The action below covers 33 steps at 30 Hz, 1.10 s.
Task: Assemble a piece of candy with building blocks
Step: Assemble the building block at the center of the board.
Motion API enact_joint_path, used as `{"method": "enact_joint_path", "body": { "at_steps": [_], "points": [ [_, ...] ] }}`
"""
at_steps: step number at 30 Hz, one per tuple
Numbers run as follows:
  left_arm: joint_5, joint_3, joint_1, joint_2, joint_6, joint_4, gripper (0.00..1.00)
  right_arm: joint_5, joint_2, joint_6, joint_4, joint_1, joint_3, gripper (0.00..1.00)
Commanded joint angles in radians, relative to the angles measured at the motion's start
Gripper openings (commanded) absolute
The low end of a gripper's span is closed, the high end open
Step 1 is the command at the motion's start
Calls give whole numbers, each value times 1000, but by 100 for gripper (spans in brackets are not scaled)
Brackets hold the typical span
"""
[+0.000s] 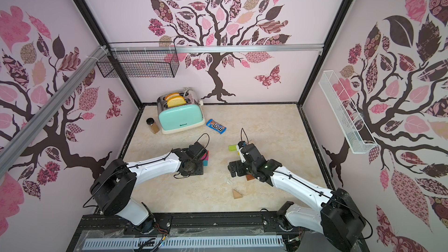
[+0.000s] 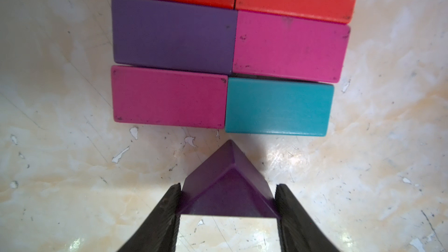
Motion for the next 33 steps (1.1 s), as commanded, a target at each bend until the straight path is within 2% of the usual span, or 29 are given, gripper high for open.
{"method": "enact_joint_path", "body": {
  "at_steps": [1, 20, 33],
  "points": [
    [1, -9, 14, 30, 24, 0, 52, 12, 2, 7, 0, -4, 33, 99],
    [1, 21, 46, 49, 54, -25, 53, 12, 9, 5, 10, -3, 37, 99],
    [29, 32, 53, 24, 73, -25, 68, 16, 1, 0, 4, -4, 43, 99]
  ]
}}
